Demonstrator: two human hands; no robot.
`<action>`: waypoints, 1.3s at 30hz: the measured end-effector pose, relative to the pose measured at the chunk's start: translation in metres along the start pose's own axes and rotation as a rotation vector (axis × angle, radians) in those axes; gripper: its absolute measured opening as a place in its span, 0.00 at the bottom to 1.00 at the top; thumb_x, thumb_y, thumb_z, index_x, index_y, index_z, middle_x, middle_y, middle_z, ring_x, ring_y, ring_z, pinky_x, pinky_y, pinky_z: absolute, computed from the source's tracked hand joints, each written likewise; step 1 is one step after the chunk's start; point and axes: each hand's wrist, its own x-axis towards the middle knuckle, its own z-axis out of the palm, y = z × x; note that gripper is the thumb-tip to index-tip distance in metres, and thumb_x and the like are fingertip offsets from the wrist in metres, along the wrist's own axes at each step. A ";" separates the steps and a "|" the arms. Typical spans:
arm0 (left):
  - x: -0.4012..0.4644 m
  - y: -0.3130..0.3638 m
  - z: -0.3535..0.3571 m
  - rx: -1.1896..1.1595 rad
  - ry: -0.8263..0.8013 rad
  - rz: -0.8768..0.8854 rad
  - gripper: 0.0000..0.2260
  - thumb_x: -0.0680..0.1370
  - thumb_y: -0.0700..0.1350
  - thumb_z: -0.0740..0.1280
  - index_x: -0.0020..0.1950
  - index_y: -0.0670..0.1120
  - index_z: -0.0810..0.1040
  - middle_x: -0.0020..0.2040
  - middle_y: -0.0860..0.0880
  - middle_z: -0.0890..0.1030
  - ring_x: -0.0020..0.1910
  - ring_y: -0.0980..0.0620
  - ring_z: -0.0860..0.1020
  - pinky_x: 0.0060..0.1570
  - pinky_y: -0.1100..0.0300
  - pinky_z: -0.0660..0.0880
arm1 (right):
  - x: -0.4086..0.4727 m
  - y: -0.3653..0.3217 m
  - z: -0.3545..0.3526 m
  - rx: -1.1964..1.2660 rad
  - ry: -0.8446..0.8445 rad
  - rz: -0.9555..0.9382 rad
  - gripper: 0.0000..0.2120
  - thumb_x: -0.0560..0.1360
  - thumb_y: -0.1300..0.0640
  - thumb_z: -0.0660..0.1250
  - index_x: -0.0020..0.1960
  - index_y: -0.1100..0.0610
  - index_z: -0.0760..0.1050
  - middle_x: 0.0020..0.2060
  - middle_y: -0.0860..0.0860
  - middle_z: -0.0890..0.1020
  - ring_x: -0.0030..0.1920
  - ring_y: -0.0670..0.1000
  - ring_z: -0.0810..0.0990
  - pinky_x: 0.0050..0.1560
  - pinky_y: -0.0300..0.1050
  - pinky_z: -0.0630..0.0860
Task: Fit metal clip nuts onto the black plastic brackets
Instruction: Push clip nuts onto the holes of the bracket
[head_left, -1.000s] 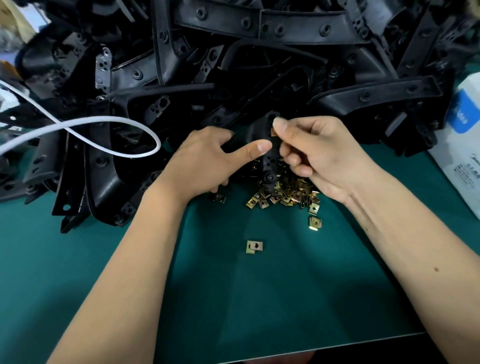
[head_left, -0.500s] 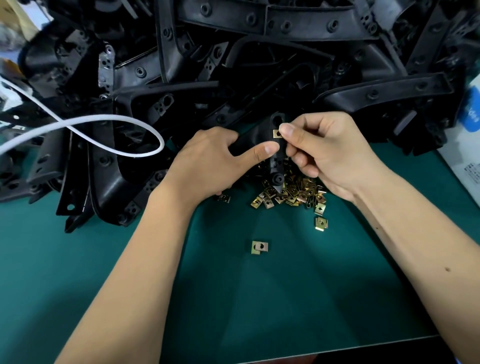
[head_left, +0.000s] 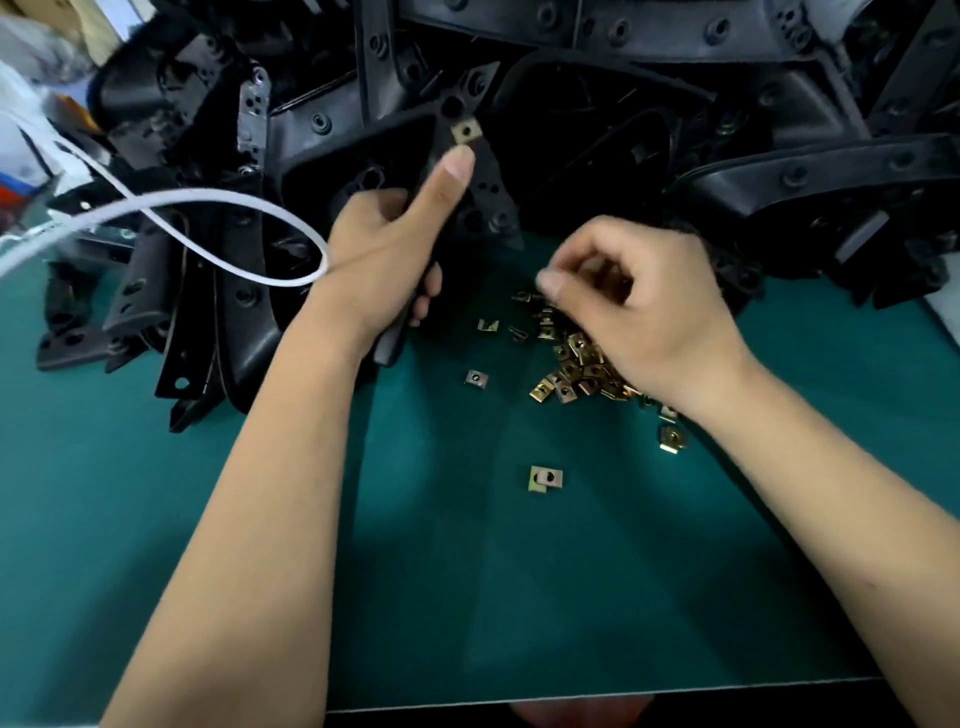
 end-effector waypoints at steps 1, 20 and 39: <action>0.000 -0.001 -0.002 -0.025 0.006 -0.012 0.29 0.69 0.77 0.64 0.40 0.50 0.78 0.27 0.46 0.77 0.21 0.49 0.72 0.22 0.61 0.69 | -0.003 -0.005 0.005 -0.121 -0.070 -0.090 0.08 0.77 0.48 0.74 0.45 0.53 0.83 0.37 0.46 0.82 0.40 0.48 0.77 0.43 0.50 0.75; 0.004 -0.006 -0.001 -0.031 -0.076 0.012 0.29 0.67 0.76 0.68 0.43 0.50 0.78 0.28 0.48 0.78 0.23 0.49 0.72 0.23 0.60 0.70 | -0.005 -0.015 -0.001 0.144 -0.054 -0.098 0.08 0.77 0.63 0.73 0.55 0.55 0.86 0.43 0.45 0.85 0.45 0.47 0.83 0.49 0.40 0.77; 0.004 -0.012 0.009 0.043 -0.312 0.121 0.36 0.55 0.77 0.77 0.51 0.52 0.83 0.28 0.51 0.76 0.25 0.52 0.73 0.24 0.58 0.73 | 0.003 -0.003 -0.020 0.778 -0.026 0.322 0.03 0.76 0.68 0.73 0.47 0.62 0.83 0.37 0.55 0.86 0.39 0.51 0.86 0.41 0.40 0.81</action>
